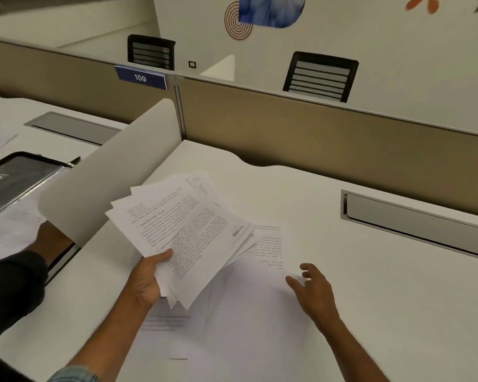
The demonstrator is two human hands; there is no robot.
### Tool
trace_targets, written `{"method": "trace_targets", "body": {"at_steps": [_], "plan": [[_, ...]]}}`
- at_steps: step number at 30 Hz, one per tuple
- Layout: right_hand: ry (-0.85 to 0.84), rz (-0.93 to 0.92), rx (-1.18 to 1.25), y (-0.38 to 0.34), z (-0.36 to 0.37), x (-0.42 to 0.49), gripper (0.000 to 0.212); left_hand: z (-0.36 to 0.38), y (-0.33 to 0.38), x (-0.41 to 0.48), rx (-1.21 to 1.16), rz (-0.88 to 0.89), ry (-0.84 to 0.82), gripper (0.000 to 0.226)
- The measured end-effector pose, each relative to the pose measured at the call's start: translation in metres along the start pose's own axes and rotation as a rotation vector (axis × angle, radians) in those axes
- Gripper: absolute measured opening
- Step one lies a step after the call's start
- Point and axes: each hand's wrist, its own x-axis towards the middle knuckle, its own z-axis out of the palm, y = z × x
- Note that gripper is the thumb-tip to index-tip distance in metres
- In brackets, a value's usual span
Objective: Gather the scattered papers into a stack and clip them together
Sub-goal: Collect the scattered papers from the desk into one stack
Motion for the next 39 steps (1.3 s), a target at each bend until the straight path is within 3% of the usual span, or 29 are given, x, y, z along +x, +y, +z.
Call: {"method": "trace_targets", "body": {"at_steps": [7,12,14,19,22,31,39], "plan": [[0.002,-0.143,-0.182,-0.049,0.039,0.048,0.065,-0.024,0.011,0.027,-0.026,0.024,0.1,0.026],[-0.043,-0.195,-0.23,-0.078,0.074,0.072,0.07,-0.034,0.012,0.04,-0.042,0.045,0.133,0.039],[-0.054,-0.209,-0.284,-0.088,0.086,0.081,0.073,-0.036,0.011,0.045,-0.054,0.054,0.153,0.031],[-0.089,-0.154,-0.558,-0.118,0.103,0.094,0.098,-0.035,0.008,0.047,-0.106,0.014,0.129,0.04],[-0.084,-0.092,-0.664,-0.13,0.11,0.094,0.098,-0.032,0.008,0.048,-0.101,0.003,0.144,0.035],[-0.142,-0.049,-0.621,-0.136,0.114,0.099,0.096,-0.036,0.008,0.051,-0.124,-0.045,0.178,0.046],[-0.116,-0.18,-0.622,-0.144,0.123,0.116,0.099,-0.034,0.006,0.049,-0.121,-0.059,0.158,0.064]]}}
